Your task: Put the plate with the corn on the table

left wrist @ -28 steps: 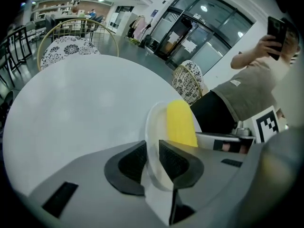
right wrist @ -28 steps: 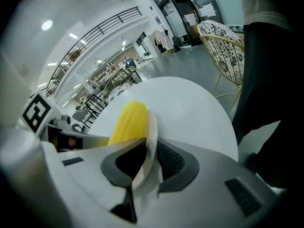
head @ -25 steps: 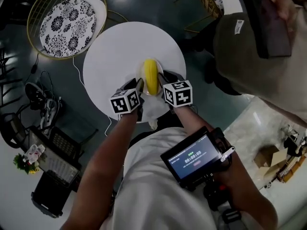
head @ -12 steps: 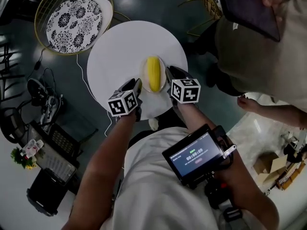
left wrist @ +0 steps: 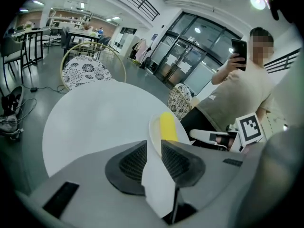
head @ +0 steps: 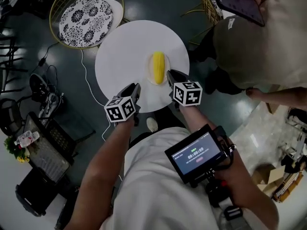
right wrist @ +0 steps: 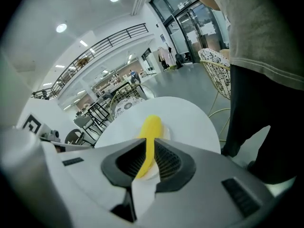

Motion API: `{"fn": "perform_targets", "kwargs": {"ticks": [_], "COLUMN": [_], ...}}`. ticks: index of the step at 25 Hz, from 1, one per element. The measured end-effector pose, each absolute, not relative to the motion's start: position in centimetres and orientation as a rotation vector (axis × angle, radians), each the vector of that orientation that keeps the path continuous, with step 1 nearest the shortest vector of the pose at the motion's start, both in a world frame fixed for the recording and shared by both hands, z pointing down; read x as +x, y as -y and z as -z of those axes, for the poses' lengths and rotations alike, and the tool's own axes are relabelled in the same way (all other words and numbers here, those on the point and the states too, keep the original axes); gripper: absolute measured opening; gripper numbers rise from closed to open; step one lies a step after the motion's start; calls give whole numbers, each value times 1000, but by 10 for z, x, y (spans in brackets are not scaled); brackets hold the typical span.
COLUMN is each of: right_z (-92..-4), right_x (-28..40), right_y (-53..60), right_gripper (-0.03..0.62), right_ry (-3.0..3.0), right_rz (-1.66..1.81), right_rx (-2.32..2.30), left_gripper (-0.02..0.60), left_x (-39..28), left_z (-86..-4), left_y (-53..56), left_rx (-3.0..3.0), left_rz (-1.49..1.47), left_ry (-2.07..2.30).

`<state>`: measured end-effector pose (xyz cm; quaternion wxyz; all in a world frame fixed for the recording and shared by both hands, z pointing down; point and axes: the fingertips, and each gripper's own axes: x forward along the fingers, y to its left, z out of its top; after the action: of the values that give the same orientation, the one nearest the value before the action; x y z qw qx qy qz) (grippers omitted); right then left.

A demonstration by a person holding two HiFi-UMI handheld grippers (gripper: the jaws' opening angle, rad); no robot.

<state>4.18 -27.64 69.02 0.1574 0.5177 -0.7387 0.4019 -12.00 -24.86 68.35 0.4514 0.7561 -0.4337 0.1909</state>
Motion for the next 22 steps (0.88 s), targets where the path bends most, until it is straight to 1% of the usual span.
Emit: {"fn": "perform_targets", "kwargs": {"ticks": [5, 6, 9, 10, 11, 13, 14, 22], "right_z": [-661, -655, -643, -642, -640, -634, -632, -614], "right_x": [24, 22, 14, 12, 10, 6, 3, -17], "right_y": [247, 240, 234, 235, 236, 237, 238, 237], "right_gripper": [60, 30, 22, 8, 8, 8, 8, 8], "right_ry": [2165, 2174, 2201, 2208, 2216, 2234, 2245, 2335], "right_rz": [-1094, -1081, -1057, -1051, -1045, -1033, -1026, -992], "right_rx": [1461, 1459, 1447, 1442, 1438, 1426, 1417, 1332], "left_gripper": [97, 97, 95, 91, 66, 35, 8, 6], "left_x": [-132, -134, -140, -142, -143, -146, -147, -147], "left_z": [-653, -647, -636, -634, -632, -627, -624, -608], "left_y": [217, 211, 207, 208, 209, 210, 210, 204], "left_rx": [1927, 1938, 1960, 1968, 1974, 1987, 1996, 2084], "left_rz": [-433, -423, -405, -401, -398, -387, -382, -338], "left_ry": [1086, 1089, 1101, 1105, 1109, 1111, 1109, 1084]}}
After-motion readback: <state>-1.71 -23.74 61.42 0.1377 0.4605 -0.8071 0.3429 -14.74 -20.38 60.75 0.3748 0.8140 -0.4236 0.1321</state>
